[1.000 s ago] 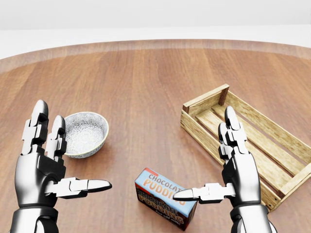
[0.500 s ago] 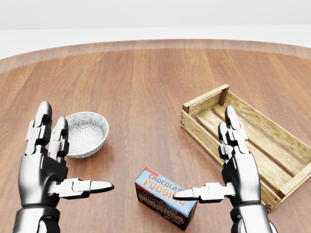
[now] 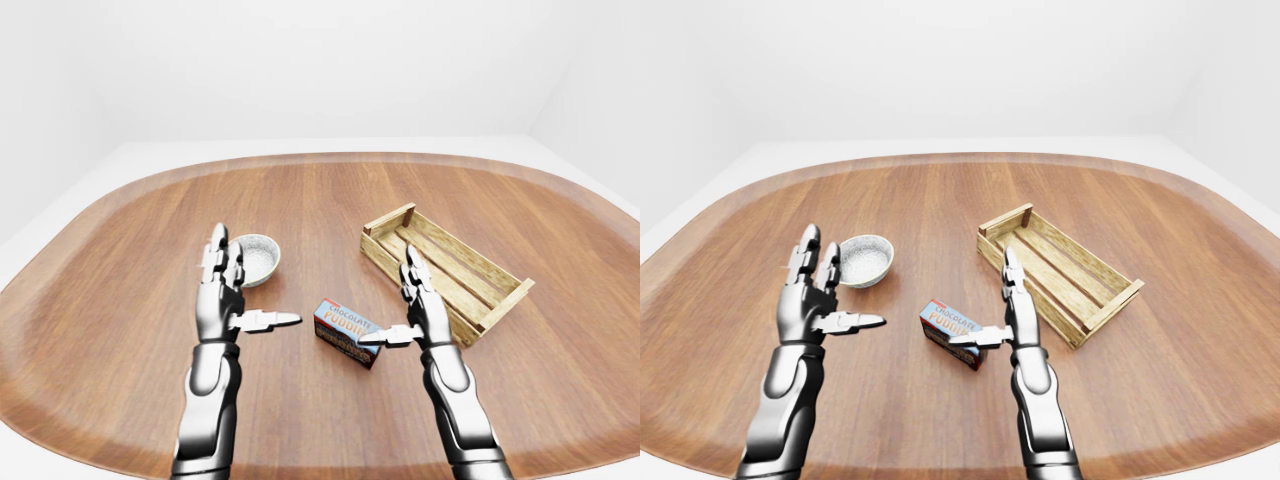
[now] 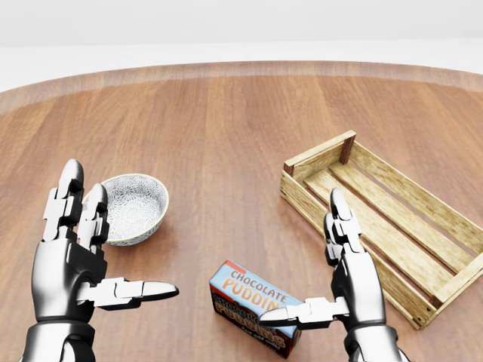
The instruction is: Pick up the chocolate pudding and put it in the tray.
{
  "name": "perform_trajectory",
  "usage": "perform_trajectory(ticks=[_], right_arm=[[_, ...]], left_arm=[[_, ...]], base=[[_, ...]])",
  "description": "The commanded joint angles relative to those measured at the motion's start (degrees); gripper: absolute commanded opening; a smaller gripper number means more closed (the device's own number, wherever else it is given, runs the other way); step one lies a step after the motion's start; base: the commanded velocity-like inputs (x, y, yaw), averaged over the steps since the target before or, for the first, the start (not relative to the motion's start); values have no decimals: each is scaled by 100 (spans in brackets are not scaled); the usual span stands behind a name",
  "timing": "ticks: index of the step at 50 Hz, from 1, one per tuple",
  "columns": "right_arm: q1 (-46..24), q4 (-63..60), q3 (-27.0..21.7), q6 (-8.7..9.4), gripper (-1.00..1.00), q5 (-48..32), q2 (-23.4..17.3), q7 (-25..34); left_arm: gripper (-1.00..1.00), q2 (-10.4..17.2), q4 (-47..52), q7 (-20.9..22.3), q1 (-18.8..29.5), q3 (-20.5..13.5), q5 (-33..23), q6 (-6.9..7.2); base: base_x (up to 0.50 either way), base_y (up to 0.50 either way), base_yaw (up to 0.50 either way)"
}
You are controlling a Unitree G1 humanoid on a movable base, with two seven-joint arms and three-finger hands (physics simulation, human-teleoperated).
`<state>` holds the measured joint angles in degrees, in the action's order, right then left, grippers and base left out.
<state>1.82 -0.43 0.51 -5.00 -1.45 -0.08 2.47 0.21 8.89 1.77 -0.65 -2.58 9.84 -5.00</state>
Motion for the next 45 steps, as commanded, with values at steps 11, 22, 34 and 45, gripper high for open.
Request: perform_trajectory(ticks=[11,22,34,45], right_arm=[[134,787,5,0,100,-200,-52,68],[182,950,-6,0,100,-269,-60,80],[119,1276,-36,0,100,-277,-67,69],[-66,1926,-54,0,100,-332,-72,1]], left_arm=[[100,-5,42,10,-15,1,14,0],[100,-1,2,23,-12,-3,16,0],[100,-1,30,16,-9,0,6,0],[100,0,2,16,8,-7,7,0]], base=[[0,0,0],[0,0,0],[0,0,0],[0,0,0]])
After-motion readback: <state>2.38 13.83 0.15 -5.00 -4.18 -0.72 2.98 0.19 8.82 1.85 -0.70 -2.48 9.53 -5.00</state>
